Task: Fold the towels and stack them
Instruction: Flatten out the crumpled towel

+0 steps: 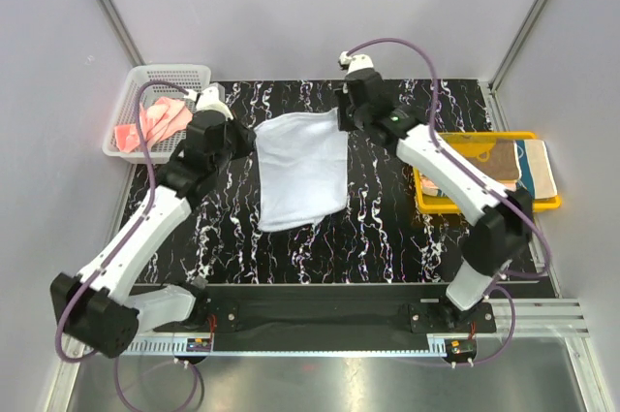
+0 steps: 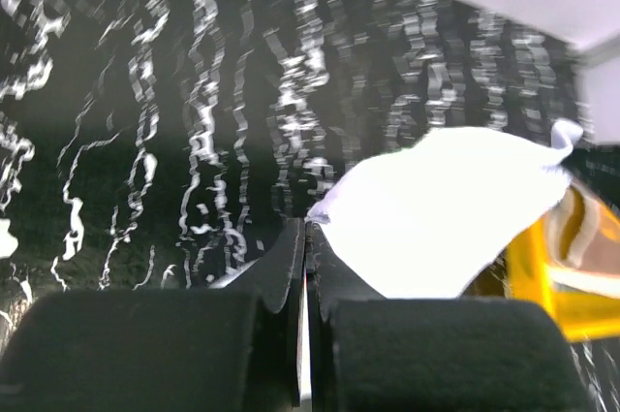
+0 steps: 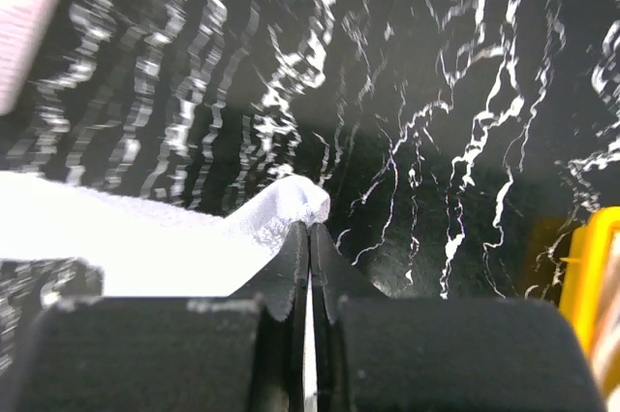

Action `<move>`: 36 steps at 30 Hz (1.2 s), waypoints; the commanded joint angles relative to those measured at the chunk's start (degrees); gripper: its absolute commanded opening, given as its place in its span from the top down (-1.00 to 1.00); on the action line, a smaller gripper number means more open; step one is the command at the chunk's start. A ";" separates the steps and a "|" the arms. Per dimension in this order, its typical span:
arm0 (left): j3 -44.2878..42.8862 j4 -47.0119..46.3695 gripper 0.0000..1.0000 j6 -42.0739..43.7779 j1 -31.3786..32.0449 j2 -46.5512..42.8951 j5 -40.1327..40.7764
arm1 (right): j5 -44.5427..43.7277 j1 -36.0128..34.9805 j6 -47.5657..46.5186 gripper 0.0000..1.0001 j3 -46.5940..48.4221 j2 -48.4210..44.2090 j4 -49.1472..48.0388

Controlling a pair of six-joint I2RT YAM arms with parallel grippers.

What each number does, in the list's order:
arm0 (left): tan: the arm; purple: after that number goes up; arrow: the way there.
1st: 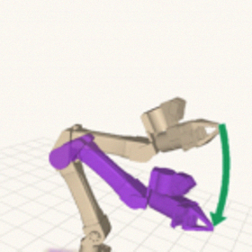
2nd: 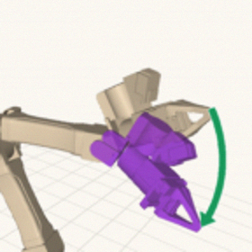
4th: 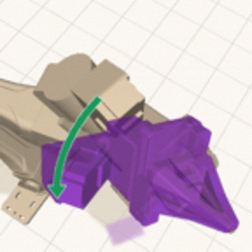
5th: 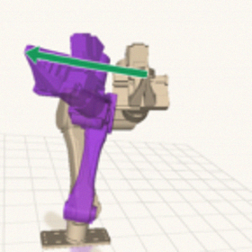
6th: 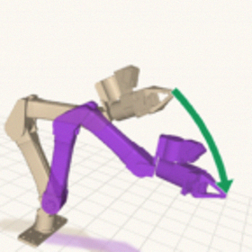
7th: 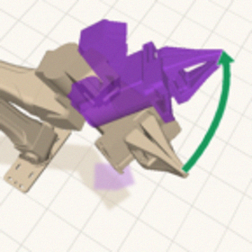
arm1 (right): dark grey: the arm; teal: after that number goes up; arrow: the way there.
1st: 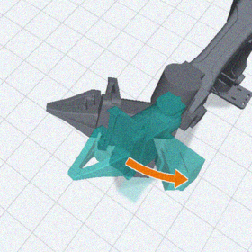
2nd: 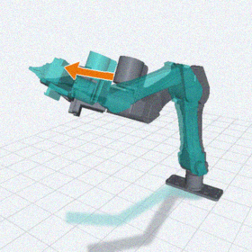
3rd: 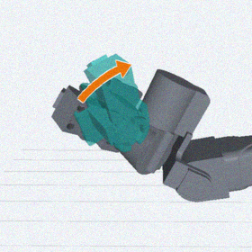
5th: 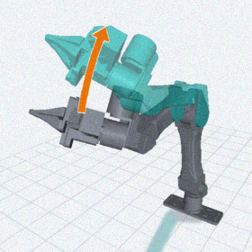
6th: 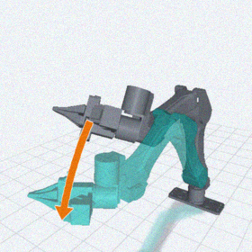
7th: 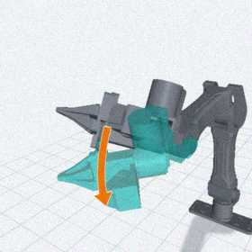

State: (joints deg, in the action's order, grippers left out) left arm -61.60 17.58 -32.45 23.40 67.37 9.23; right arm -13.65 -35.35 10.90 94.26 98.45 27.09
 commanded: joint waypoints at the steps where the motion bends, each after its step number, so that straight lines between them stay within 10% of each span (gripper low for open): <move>1: 0.87 0.17 1.00 4.76 2.52 -6.62 -2.28 | 1.96 -1.47 -1.05 1.00 -2.49 -9.13 -2.39; 20: -11.59 1.66 1.00 10.48 7.72 -25.27 -21.62 | 6.00 -8.42 -3.43 1.00 9.01 -27.08 10.78; 31: -19.87 3.34 1.00 7.67 7.63 -14.92 -13.99 | 0.47 -7.72 -5.62 1.00 18.94 -19.01 12.99; 36: -17.15 -2.45 1.00 2.84 0.18 -2.80 -16.68 | 10.81 0.35 -2.29 1.00 17.72 -9.27 9.22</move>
State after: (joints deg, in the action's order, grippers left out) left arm -80.60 19.14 -25.93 27.46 57.65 -6.90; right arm -8.23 -39.97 6.94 112.95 82.43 38.33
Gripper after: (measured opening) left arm 0.005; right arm 0.011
